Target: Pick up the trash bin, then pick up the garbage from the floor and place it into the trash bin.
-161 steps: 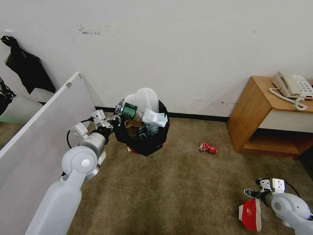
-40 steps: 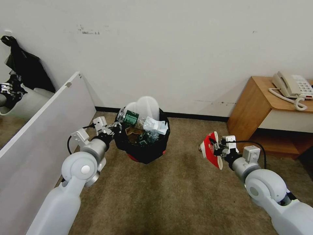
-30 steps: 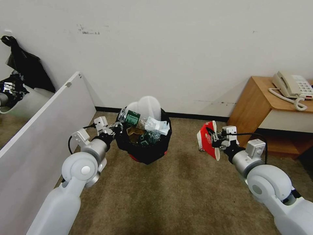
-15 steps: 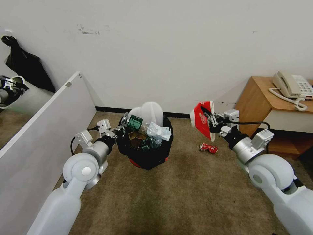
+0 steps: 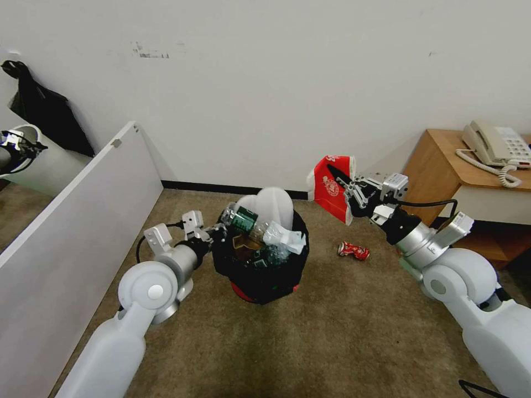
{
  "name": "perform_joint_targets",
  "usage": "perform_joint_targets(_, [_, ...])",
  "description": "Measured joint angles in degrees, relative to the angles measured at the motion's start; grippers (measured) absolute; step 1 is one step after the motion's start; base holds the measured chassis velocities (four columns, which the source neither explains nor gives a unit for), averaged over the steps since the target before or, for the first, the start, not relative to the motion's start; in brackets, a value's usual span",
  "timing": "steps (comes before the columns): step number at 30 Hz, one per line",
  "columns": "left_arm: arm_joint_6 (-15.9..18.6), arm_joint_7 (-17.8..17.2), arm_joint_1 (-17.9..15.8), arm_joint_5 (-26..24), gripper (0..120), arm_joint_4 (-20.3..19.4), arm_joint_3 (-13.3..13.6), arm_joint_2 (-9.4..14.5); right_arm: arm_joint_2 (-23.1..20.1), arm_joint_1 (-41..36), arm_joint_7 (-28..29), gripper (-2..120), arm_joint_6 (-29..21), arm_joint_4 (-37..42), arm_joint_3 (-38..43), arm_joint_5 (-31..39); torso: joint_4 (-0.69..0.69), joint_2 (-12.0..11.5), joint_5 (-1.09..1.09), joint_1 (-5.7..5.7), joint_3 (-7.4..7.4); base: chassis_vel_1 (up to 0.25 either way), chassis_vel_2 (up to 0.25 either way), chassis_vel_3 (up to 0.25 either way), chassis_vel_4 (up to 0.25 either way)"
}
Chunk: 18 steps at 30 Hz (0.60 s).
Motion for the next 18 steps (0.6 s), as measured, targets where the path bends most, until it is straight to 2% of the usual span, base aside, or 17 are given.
perform_joint_targets(2, [0.13, 0.02, -0.92, -0.73, 4, 0.44, 1.43, -0.31, -0.67, 0.70, -3.20, 0, 0.07, -0.50, -1.18, 0.95, 0.00, 0.00, 0.00, 0.00, 0.00, 0.000, 0.000, 0.000, 0.000])
perform_joint_targets(4, [0.15, 0.03, -1.11, -0.81, 4, 0.51, 1.80, -0.33, -0.80, 0.80, -3.91, 0, 0.07, -0.65, -1.40, 1.16, 0.00, 0.00, 0.00, 0.00, 0.00, 0.000, 0.000, 0.000, 0.000])
perform_joint_targets(7, [0.23, 0.26, -2.30, -1.76, 4, 0.81, 3.82, -0.77, -1.39, 1.03, -9.28, 0, 0.07, -2.01, -2.57, 1.54, 0.00, 0.00, 0.01, 0.00, 0.00, 0.000, 0.000, 0.000, 0.000])
perform_joint_targets(10, [0.23, 0.41, -2.84, -2.00, 4, 1.04, 4.82, -1.08, -1.72, 0.71, -10.98, 0, 0.08, -2.25, -2.86, 1.81, 0.00, 0.00, 0.00, 0.00, 0.00, 0.000, 0.000, 0.000, 0.000])
perform_joint_targets(12, [0.23, 0.63, -3.73, -2.18, 4, 1.50, 7.01, -1.46, -2.27, 0.16, -14.21, 0, 0.17, -2.84, -3.11, 1.98, -0.01, 0.00, 0.00, 0.00, 0.00, 0.000, 0.000, 0.000, 0.000])
perform_joint_targets(18, [0.20, 0.76, -5.40, -2.87, 4, 2.20, 8.70, -2.31, -2.74, -0.50, -16.01, 0, 0.19, -3.45, -3.49, 1.76, 0.00, 0.00, 0.00, 0.00, 0.00, 0.000, 0.000, 0.000, 0.000])
